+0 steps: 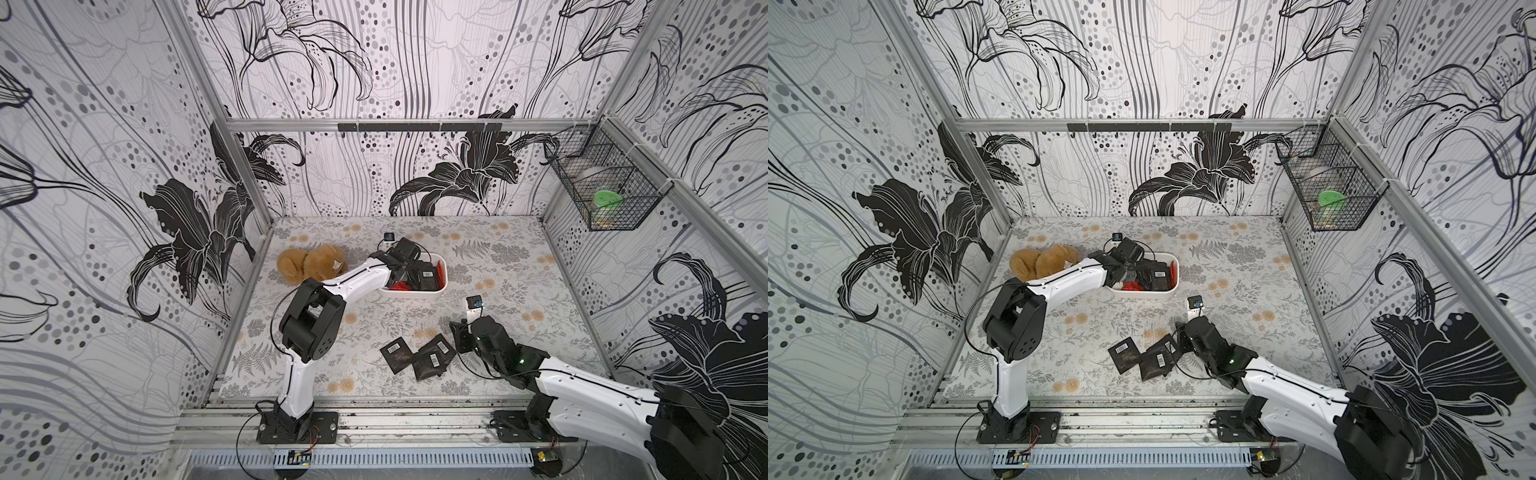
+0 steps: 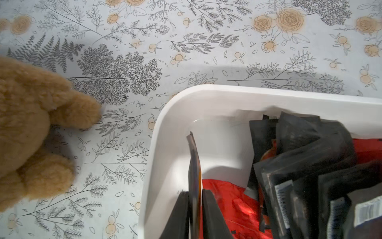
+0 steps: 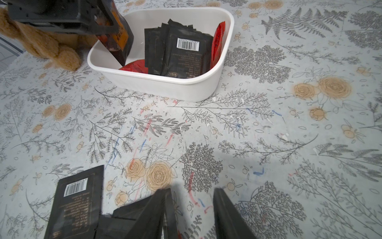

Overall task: Put the tea bags into the storage box
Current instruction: Place the tea bag in the storage box.

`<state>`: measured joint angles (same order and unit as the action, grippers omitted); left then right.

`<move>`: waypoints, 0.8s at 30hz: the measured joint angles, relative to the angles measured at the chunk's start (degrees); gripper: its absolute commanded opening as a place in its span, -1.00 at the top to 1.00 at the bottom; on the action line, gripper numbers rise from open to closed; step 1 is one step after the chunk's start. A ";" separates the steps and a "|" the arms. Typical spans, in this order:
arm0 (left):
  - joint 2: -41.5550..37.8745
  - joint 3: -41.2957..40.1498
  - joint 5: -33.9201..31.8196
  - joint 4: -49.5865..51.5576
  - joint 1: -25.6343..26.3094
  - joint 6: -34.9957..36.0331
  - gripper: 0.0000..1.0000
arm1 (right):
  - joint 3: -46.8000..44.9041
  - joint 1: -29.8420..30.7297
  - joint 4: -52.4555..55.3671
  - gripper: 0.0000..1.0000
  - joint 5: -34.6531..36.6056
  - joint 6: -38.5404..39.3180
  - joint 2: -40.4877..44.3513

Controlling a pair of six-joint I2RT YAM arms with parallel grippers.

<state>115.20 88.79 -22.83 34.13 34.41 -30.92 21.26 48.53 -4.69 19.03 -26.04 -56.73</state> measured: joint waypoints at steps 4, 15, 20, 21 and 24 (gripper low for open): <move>-0.20 0.02 3.39 -0.37 0.04 0.28 -0.07 | 0.00 -0.02 -0.79 0.07 -1.40 0.37 -0.81; -22.62 -11.15 11.43 -7.30 0.04 -3.45 -0.35 | -1.01 0.00 -6.73 0.09 -10.29 3.17 0.50; -37.24 -30.56 16.92 -15.43 0.04 -9.81 -0.31 | -1.33 0.02 -10.56 0.18 -17.35 4.48 -1.49; -39.39 -34.99 18.05 -16.35 0.04 -11.41 -0.32 | -1.25 0.09 -11.15 0.20 -18.82 4.74 -2.86; -45.33 -46.62 20.61 -17.57 0.35 -15.91 -0.32 | 0.11 0.94 -11.41 0.31 -22.77 5.68 -8.63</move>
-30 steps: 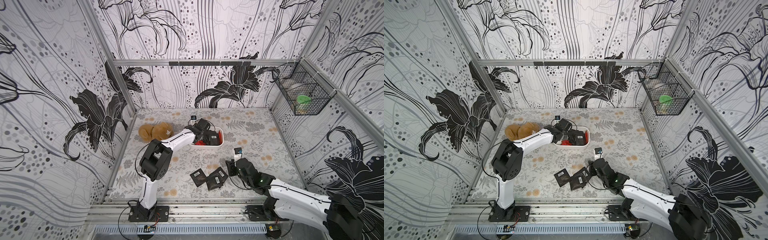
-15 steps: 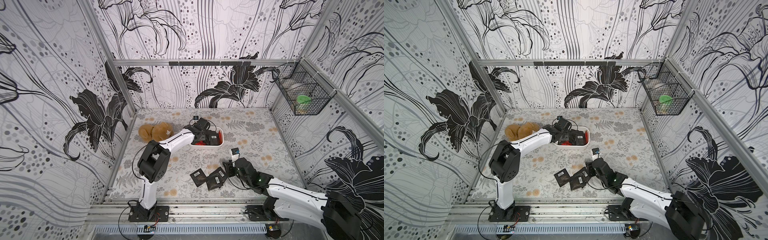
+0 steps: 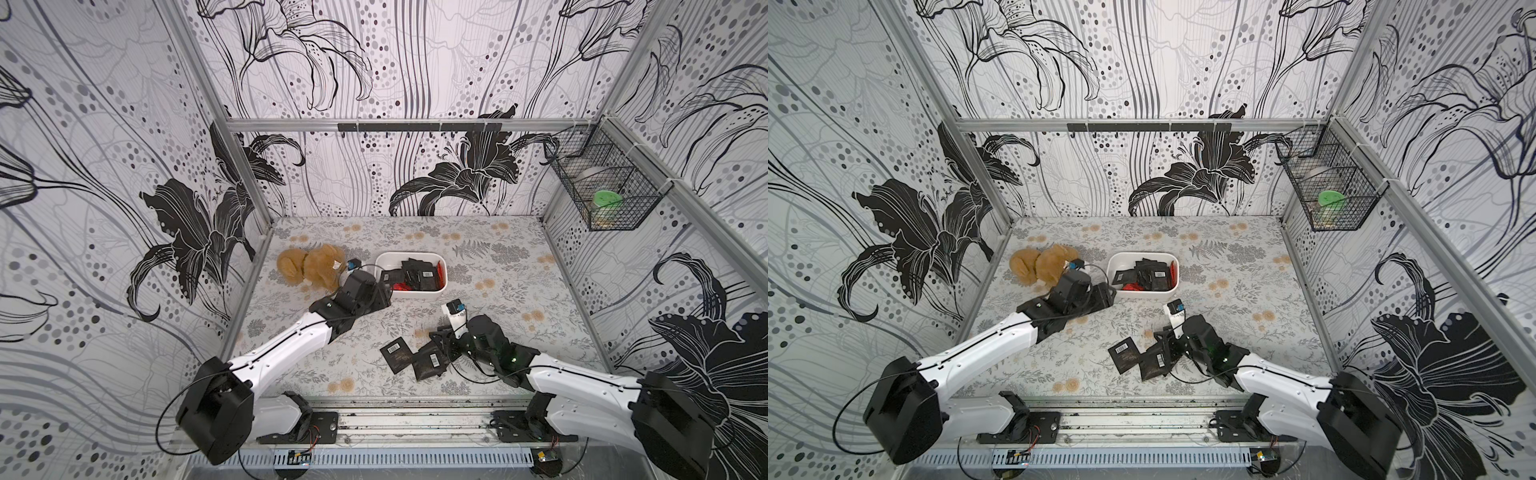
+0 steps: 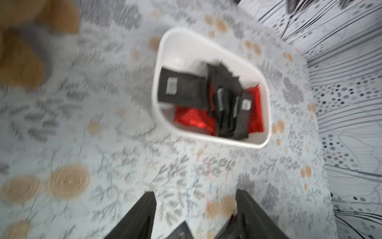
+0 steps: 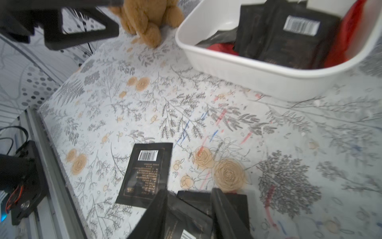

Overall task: Put the tea bags into the storage box
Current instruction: Place the tea bag in the storage box, then pick up the tea bag from the center of the board.

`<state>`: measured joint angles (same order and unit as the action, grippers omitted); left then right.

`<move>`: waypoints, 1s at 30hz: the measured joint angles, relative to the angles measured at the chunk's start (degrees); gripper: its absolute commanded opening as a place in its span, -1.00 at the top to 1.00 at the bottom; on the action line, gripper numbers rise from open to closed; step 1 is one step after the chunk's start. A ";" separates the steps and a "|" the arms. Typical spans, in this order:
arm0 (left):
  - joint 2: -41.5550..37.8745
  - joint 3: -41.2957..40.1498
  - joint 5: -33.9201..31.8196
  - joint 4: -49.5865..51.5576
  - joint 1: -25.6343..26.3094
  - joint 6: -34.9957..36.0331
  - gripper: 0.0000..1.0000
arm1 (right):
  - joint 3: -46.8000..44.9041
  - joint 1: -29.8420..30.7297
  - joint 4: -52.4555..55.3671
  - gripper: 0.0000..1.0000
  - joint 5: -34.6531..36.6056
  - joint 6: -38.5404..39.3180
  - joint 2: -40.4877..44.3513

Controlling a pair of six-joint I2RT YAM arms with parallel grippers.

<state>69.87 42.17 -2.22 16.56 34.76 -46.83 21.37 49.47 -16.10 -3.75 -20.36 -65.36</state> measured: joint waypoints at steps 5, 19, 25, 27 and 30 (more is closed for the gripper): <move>-13.22 -13.25 0.48 1.20 1.97 -7.76 -0.32 | 5.92 3.41 1.03 0.44 -3.10 2.01 -9.77; -13.05 -24.41 0.00 -9.75 16.81 -25.29 -0.17 | 17.90 6.93 6.47 0.78 -3.61 5.05 -26.27; -11.43 -25.09 -1.90 -13.07 19.19 -29.49 -0.13 | 21.40 7.10 9.29 0.95 -2.23 5.01 -30.77; -11.43 -26.01 -2.47 -13.97 19.47 -30.99 -0.14 | 22.12 7.10 9.70 1.00 -1.51 5.03 -31.28; -11.41 -26.88 -3.54 -14.03 20.13 -33.14 -0.14 | 22.71 7.10 10.34 1.00 -0.90 5.03 -31.58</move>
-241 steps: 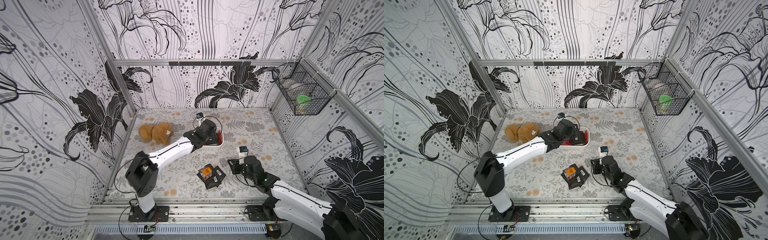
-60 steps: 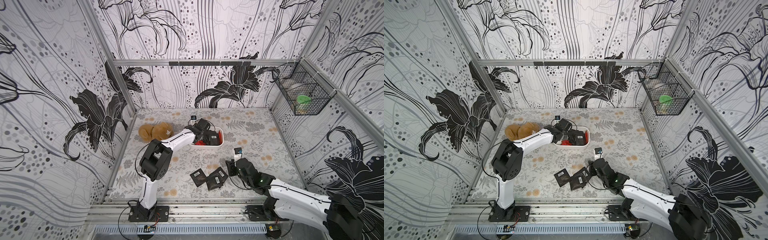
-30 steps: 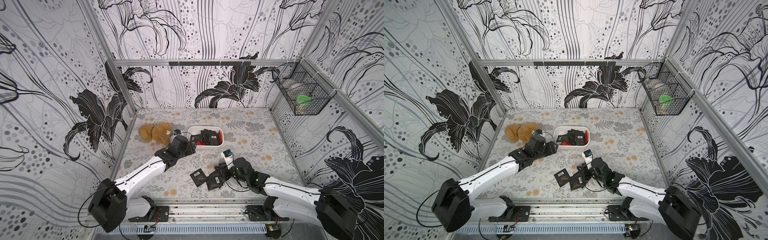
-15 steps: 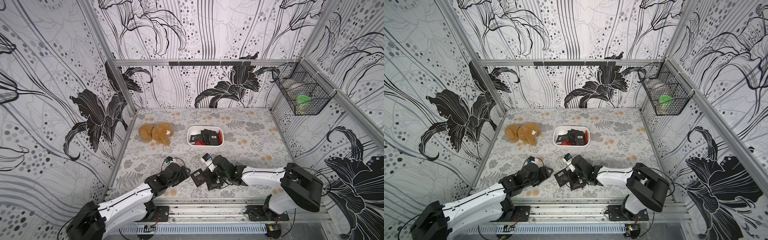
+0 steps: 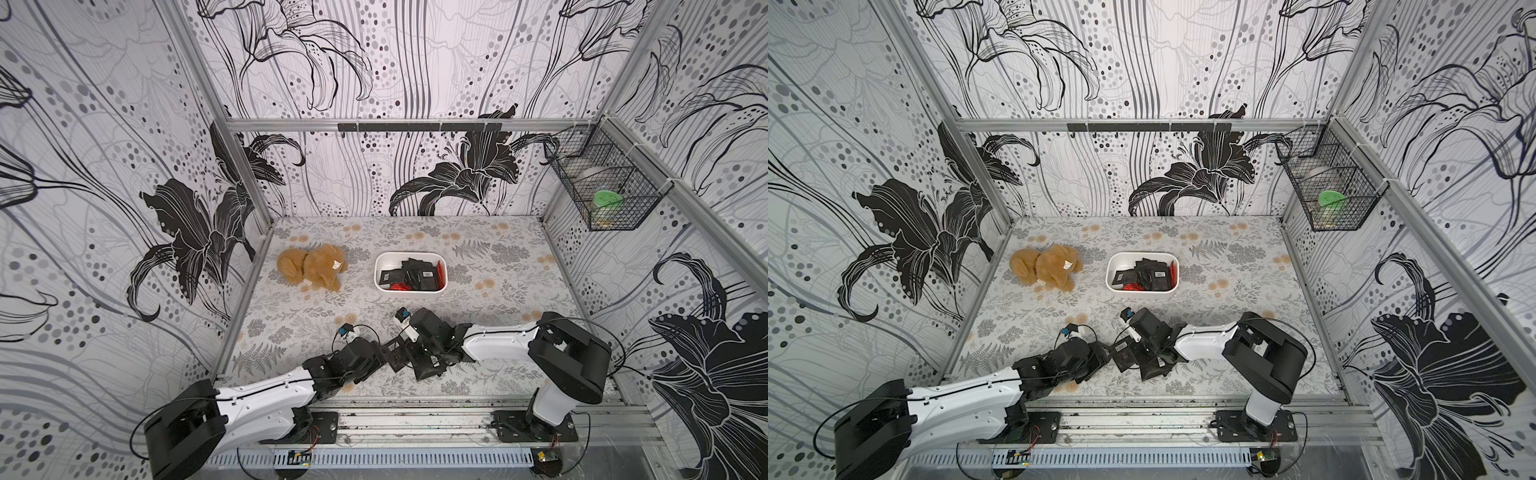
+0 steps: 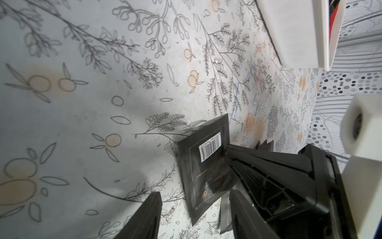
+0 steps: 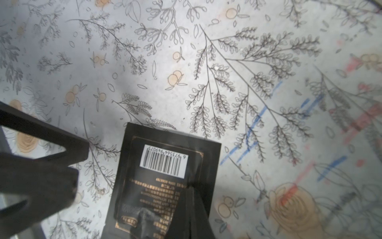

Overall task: Put the tea bags into the storage box
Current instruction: Pick up the tea bag from the center of the board.

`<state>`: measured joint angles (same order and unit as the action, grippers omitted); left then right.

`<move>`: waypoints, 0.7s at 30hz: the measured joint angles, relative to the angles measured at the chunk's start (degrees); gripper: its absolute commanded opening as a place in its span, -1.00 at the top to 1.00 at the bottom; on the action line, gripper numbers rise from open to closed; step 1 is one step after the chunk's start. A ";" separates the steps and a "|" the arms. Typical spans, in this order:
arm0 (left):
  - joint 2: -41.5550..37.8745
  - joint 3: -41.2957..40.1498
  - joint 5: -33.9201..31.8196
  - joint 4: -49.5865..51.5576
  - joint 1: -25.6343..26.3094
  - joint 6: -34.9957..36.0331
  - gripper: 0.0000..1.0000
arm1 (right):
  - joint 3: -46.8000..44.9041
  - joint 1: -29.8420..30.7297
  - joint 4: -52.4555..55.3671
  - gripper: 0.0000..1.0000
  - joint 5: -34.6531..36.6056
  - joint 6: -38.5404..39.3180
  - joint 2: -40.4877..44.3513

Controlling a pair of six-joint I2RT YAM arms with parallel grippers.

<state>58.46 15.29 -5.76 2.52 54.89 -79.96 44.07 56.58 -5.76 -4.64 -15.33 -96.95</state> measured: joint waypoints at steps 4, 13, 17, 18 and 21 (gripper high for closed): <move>1.22 -0.04 -0.94 -0.52 1.16 -2.03 -0.12 | 0.07 0.00 0.04 1.00 0.15 -0.02 -0.09; 7.34 0.81 -4.07 -5.55 3.96 -6.40 -0.04 | 0.07 0.00 0.02 1.00 0.15 -0.22 -0.09; 12.66 3.45 -5.90 -7.58 4.33 -6.51 0.01 | 0.07 0.00 0.02 1.00 0.13 -0.26 -0.07; 13.66 3.78 -6.10 -8.41 4.42 -6.51 0.01 | 0.07 0.00 0.02 1.00 0.15 -0.26 -0.07; 16.48 4.02 -6.80 -12.24 4.63 -6.60 0.03 | -0.02 -0.02 0.04 1.00 0.15 -0.46 0.04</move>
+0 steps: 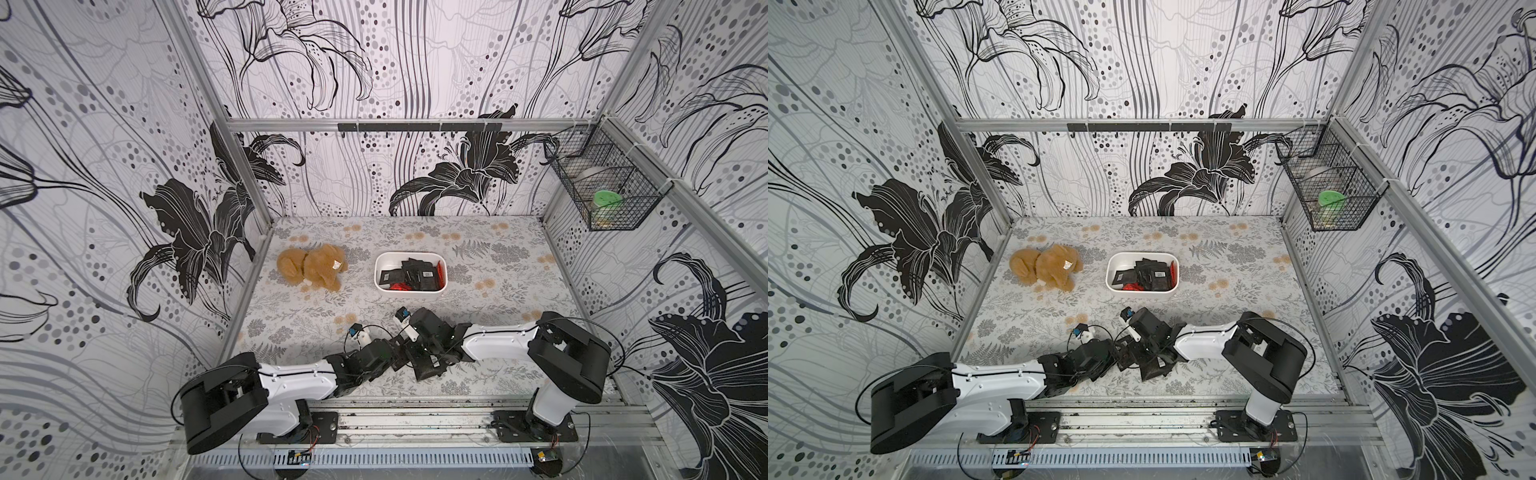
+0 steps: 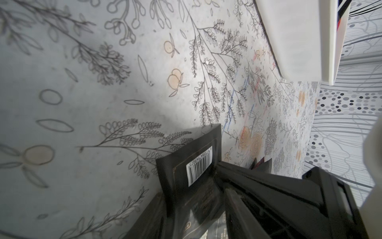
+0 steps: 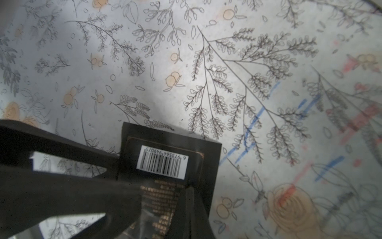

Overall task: Put the tea bags into the storage box
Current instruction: Pick up the tea bag from the center of the board.

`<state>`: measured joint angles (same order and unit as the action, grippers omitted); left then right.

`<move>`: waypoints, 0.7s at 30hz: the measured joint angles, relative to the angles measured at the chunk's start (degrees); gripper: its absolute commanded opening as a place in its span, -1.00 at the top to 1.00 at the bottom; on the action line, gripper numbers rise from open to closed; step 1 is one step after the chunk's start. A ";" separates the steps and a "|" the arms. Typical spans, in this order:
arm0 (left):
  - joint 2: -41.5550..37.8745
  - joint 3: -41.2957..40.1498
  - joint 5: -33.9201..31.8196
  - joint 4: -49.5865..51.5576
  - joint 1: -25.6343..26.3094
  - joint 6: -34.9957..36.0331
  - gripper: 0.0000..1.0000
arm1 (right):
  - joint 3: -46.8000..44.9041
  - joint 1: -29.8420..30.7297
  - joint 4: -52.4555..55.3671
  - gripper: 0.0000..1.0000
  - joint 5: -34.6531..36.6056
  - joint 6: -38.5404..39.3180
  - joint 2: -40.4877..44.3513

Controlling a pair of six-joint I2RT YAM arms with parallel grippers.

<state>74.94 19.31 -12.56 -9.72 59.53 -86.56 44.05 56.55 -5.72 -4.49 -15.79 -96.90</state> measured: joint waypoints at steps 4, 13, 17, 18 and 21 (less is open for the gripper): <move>2.86 0.28 -0.13 -4.52 0.02 -0.15 0.06 | -0.35 0.00 -0.02 1.00 -0.02 -0.22 0.33; 4.52 0.31 0.13 -6.01 0.09 -0.61 0.51 | -1.11 0.00 -0.11 1.00 -0.31 -0.68 1.05; 4.26 0.50 0.07 -3.45 0.13 -0.59 0.72 | -2.10 0.02 0.02 1.00 -1.18 -0.83 2.14; 4.13 0.55 0.04 -2.99 0.15 -0.66 0.79 | -2.27 0.00 0.00 1.00 -1.77 -0.83 2.32; 3.56 0.61 -0.22 -1.73 0.15 -0.11 0.99 | -3.65 0.02 -0.70 1.00 -3.72 -0.81 3.72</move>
<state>78.50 19.92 -12.78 -11.44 59.68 -86.67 40.40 56.58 -6.42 -8.21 -16.60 -93.19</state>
